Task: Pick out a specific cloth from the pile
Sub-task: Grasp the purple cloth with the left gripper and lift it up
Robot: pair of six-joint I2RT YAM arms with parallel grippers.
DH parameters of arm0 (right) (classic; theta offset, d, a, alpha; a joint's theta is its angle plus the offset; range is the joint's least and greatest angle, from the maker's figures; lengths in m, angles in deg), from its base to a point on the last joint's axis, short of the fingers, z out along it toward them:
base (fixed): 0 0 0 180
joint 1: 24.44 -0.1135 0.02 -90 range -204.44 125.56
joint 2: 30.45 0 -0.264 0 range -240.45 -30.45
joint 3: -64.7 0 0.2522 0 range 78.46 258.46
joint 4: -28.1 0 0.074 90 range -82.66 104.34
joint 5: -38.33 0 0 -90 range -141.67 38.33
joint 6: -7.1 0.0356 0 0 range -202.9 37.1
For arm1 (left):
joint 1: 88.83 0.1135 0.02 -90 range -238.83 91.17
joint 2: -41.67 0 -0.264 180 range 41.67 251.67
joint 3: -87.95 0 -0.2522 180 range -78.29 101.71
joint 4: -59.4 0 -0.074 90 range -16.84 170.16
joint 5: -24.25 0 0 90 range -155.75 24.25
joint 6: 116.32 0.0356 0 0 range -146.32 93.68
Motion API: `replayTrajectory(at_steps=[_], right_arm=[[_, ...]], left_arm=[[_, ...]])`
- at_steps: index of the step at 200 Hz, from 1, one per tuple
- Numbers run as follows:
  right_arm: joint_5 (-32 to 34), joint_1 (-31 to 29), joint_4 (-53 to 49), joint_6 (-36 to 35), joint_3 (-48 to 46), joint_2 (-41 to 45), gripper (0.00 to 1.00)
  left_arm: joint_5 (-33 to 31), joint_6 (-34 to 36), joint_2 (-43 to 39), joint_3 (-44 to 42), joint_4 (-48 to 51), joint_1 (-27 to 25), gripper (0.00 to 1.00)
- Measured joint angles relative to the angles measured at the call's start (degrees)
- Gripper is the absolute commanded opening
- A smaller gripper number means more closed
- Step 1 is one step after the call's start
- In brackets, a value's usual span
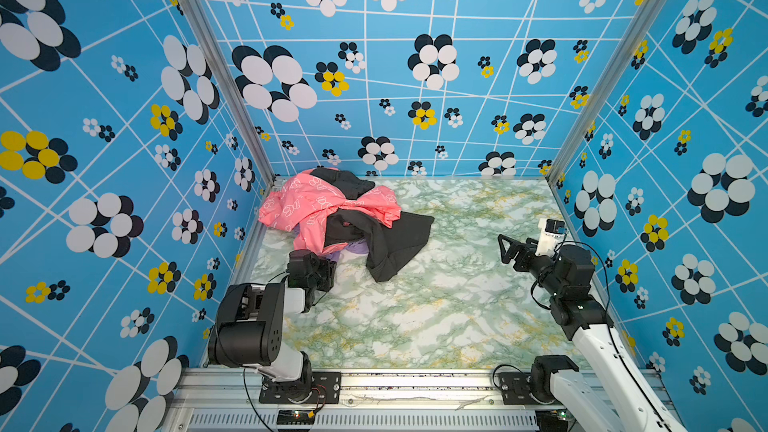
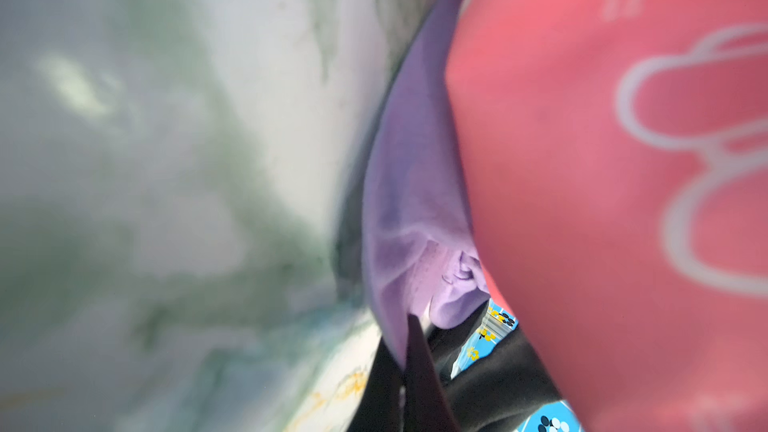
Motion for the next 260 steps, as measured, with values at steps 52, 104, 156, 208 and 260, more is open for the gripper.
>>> replayTrajectory(at_steps=[52,104,156,208,260], right_arm=[[0.0,0.0,-0.37,0.0,0.0,0.31,0.99],[0.0,0.0,-0.42,0.0,0.0,1.18,0.99],[0.02,0.0,-1.53,0.0,0.0,1.95,0.99],[0.0,0.0,-1.86,0.0,0.0,2.69,0.99],[0.0,0.0,-2.12,0.0,0.11,3.26,0.99]], left_arm=[[-2.12,8.61,-12.02,7.74,14.14,-0.02,0.0],[-3.82,16.81,-17.51,17.66,26.08,0.0,0.0],[-4.02,21.66,-16.85,30.67,33.48,0.0,0.0],[-3.82,26.18,-13.05,44.89,39.95,0.0,0.0],[-4.07,29.11,-10.21,61.72,44.72,0.0,0.0]])
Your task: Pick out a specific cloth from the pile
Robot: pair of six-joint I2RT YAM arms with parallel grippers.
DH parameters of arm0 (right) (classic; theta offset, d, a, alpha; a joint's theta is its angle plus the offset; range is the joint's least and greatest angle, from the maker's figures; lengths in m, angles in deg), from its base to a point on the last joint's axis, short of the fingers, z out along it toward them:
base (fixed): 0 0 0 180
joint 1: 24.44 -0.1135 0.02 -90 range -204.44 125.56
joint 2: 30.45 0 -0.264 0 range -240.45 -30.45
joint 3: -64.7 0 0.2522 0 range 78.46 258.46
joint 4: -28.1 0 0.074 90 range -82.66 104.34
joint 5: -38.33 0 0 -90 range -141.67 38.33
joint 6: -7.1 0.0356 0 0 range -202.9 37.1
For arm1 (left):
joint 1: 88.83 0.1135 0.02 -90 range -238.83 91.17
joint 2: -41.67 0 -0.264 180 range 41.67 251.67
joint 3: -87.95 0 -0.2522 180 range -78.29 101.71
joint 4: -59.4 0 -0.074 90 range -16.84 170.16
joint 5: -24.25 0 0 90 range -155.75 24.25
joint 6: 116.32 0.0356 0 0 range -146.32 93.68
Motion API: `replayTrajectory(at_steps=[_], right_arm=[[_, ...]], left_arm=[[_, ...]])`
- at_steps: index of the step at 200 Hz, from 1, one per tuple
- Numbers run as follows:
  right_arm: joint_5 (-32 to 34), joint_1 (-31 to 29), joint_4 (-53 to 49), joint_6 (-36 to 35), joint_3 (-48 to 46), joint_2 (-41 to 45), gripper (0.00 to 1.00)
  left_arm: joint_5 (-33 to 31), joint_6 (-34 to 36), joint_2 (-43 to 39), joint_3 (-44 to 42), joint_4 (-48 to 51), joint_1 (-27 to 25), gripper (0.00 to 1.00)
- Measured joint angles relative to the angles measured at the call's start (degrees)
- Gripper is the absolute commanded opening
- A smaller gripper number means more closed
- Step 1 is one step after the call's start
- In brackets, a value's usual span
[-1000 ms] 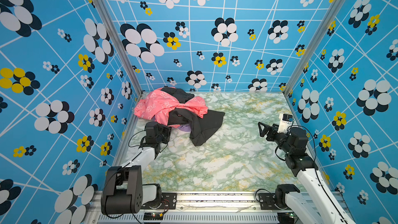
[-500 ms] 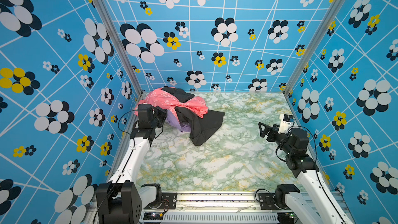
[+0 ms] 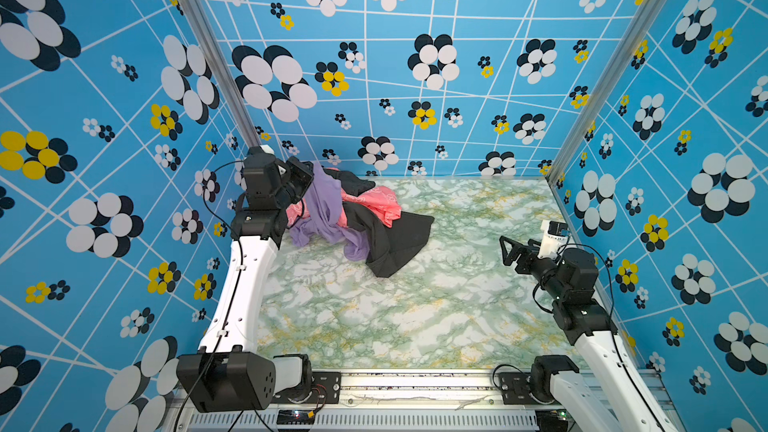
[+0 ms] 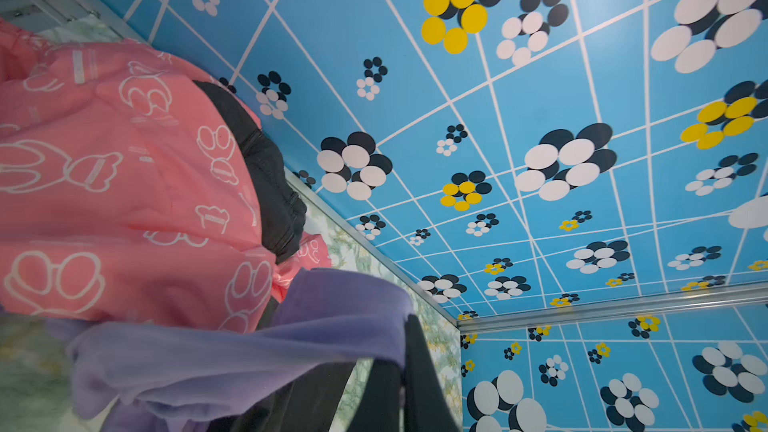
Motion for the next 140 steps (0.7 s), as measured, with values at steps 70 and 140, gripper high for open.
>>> replayTrajectory(at_steps=[70,140], right_arm=[[0.0,0.0,-1.18,0.0,0.33,-0.02,0.99],[0.0,0.0,-1.18,-0.02,0.33,-0.28,0.99]], left_arm=[[1.75,4.72,3.74,20.22,2.73,-3.04,0.0],[1.09,17.14,2.71,2.14,6.62,-25.7,0.15]])
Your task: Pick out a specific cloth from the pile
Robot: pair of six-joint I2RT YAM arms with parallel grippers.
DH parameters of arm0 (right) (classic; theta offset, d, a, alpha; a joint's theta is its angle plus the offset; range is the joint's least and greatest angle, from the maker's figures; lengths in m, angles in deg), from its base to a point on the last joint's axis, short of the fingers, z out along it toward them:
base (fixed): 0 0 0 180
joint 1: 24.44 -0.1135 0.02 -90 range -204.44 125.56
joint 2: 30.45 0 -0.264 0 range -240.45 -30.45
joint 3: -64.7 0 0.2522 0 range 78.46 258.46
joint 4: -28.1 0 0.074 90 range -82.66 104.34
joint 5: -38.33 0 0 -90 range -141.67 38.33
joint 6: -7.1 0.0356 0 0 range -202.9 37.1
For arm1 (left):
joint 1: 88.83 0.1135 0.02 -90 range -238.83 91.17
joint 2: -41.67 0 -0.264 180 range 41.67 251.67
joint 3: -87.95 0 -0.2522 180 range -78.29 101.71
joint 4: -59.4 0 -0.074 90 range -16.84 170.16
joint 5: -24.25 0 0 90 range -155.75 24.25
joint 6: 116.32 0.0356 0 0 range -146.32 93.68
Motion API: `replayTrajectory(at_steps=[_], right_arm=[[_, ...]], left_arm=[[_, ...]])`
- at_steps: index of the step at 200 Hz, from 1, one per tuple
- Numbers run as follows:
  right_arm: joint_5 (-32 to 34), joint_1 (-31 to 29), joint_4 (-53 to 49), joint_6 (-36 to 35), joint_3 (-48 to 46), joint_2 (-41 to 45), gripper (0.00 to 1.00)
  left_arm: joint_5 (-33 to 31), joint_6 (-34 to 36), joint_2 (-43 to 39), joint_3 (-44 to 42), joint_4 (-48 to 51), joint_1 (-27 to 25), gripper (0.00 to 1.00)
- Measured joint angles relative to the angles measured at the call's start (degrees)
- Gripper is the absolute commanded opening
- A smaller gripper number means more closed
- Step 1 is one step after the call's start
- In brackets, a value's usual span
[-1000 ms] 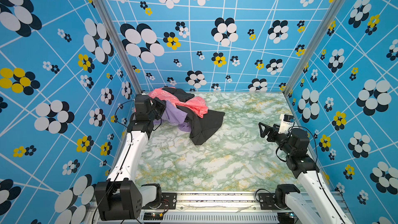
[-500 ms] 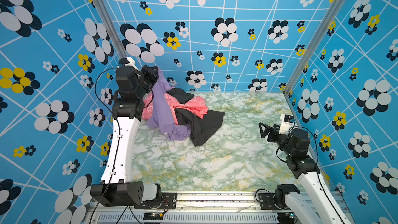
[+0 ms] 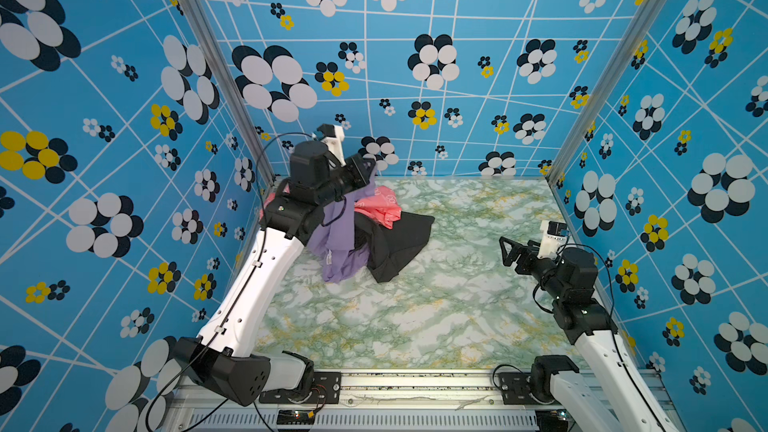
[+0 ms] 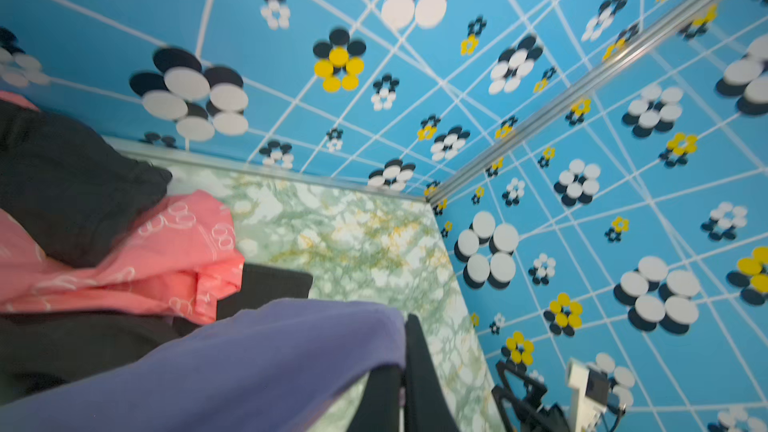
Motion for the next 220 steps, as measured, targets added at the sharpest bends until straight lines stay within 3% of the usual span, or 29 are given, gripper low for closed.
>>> replayTrajectory(at_steps=[7,21,28,39,58,78,101,127,220], right_arm=[[0.0,0.0,-0.02,0.0,0.02,0.0,0.99],[0.0,0.0,-0.09,-0.07,0.07,0.0,0.99],[0.0,0.0,-0.22,-0.24,0.13,0.0,0.99],[0.0,0.0,-0.61,-0.52,0.37,0.0,0.99],[-0.04,0.0,-1.42,-1.36,1.18,-0.26,0.99],[-0.46,0.0,-1.81,-1.81,2.62,-1.11,0.99],[-1.57,0.0,-2.14,-2.16,4.15,-2.03,0.99],[-2.62,0.0,-2.14,-2.1,4.31,-2.21,0.99],[-8.13,0.0,-2.67,-1.95,4.31,0.94,0.99]], left_arm=[[-0.46,0.81,-0.02,-3.78,0.04,-2.43,0.27],[-1.18,1.92,0.0,-11.1,0.72,-6.86,0.65],[-1.64,2.45,0.0,-14.8,1.49,-9.11,0.77],[-3.28,2.95,-0.24,-19.56,2.49,-11.91,0.87],[-7.72,2.89,-3.06,-27.67,4.33,-15.43,0.95],[-13.38,2.25,-11.26,-34.45,7.78,-16.76,0.98],[-20.09,1.55,-21.55,-36.63,11.23,-16.48,0.99],[-23.85,-0.44,-27.39,-37.73,12.31,-12.09,0.98],[-18.78,-11.8,-27.17,-57.09,1.68,11.93,0.93]])
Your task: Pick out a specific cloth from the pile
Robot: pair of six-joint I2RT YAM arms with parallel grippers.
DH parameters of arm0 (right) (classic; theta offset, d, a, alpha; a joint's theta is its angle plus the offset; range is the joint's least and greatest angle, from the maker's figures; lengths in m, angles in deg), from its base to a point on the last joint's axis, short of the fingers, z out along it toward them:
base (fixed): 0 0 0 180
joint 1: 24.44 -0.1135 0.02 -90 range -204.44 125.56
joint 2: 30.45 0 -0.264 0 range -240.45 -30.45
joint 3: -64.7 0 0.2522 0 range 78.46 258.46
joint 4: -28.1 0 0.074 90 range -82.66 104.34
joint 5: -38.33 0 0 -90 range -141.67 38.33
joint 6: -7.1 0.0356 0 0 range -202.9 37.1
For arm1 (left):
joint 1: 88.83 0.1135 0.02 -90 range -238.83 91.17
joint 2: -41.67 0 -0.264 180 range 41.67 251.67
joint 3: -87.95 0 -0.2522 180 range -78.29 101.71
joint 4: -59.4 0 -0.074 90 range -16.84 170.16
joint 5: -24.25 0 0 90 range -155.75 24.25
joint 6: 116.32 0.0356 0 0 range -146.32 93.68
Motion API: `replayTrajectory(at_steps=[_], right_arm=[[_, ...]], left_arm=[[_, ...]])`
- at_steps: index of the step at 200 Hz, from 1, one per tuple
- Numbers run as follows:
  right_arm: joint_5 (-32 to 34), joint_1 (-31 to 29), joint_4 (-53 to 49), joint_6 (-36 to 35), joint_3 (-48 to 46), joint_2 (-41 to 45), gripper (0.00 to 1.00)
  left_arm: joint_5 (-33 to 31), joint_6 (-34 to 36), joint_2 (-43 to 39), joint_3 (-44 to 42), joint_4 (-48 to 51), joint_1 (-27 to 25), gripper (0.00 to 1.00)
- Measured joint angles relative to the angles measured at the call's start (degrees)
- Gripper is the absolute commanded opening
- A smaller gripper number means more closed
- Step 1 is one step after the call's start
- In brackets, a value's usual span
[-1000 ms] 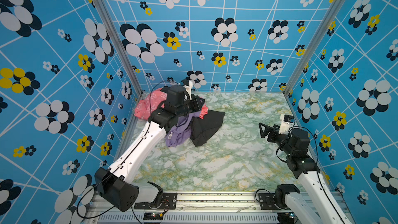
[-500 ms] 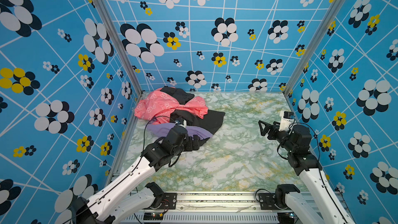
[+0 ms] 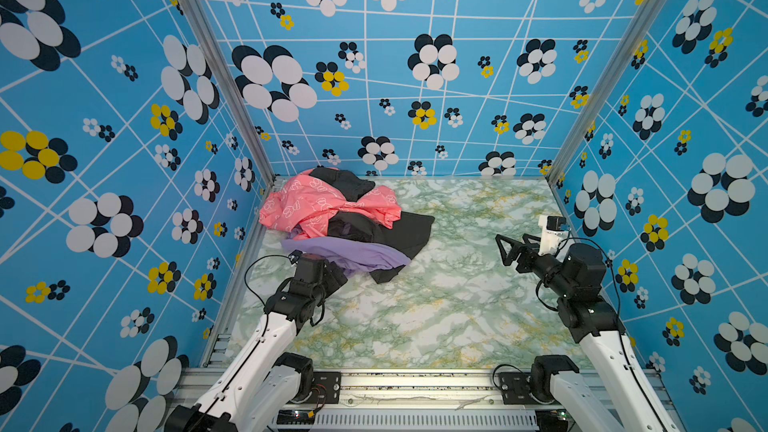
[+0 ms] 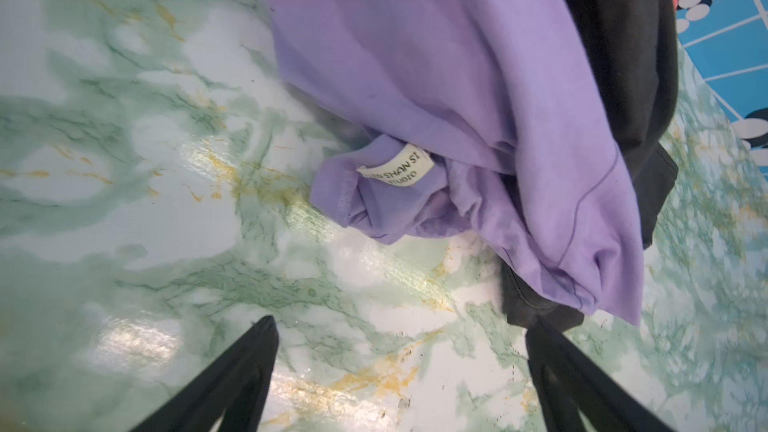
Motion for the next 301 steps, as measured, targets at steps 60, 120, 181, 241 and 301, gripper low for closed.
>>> replayTrajectory(at_steps=[60,120,181,241,301], right_arm=[[-1.05,0.0,-0.15,0.24,-0.02,-0.7,0.99],[-1.05,-0.07,-0.09,0.33,-0.02,-1.68,0.99],[-1.05,-0.28,-0.02,0.92,0.0,-3.58,0.99],[-1.03,-0.9,0.79,1.55,0.0,-4.52,0.99],[-1.01,-1.38,1.33,1.79,0.0,-4.7,0.99]], left_arm=[[7.93,-0.15,8.76,-2.36,-11.02,8.83,0.84],[13.07,-0.59,17.14,-4.61,-20.87,11.8,0.61],[16.2,-1.86,22.45,-4.83,-28.61,12.26,0.09],[16.79,-1.18,13.75,-4.46,-26.97,12.26,0.0],[17.25,-0.13,2.91,4.0,-20.55,12.28,0.0]])
